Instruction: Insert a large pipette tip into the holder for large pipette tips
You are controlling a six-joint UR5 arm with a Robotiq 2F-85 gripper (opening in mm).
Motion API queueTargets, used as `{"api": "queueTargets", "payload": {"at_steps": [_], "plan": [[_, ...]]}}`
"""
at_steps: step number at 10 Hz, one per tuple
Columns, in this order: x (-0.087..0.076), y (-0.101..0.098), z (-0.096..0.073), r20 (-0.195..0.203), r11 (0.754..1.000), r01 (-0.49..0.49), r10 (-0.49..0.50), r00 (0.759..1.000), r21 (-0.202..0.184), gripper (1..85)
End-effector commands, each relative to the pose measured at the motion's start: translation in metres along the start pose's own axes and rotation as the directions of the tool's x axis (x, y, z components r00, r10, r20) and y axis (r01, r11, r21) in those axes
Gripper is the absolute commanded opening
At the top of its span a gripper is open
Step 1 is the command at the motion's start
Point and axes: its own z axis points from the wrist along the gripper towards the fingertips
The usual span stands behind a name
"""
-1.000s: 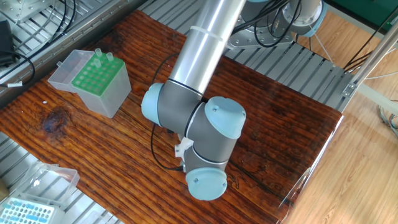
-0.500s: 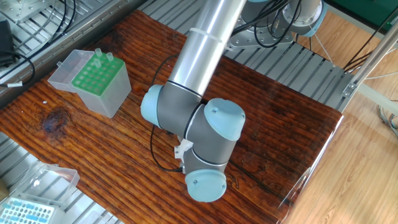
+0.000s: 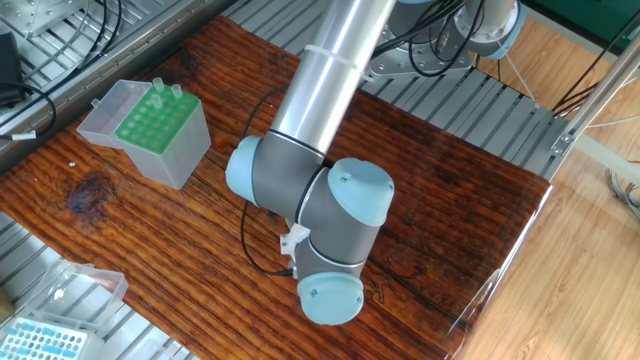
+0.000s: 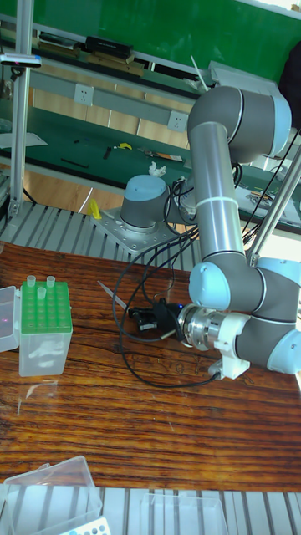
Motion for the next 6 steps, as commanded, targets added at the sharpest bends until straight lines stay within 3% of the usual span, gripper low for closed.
{"api": "queueTargets", "payload": {"at_steps": [1, 4, 6], "plan": [[0.002, 0.005, -0.001, 0.004, 1.0, -0.012, 0.012, 1.0, -0.019, 1.0], [0.001, 0.019, -0.003, 0.052, 0.997, -0.003, 0.007, 0.999, -0.073, 1.0], [0.016, 0.017, -0.01, 0.062, 0.998, -0.001, 0.005, 0.998, -0.06, 1.0]]}}
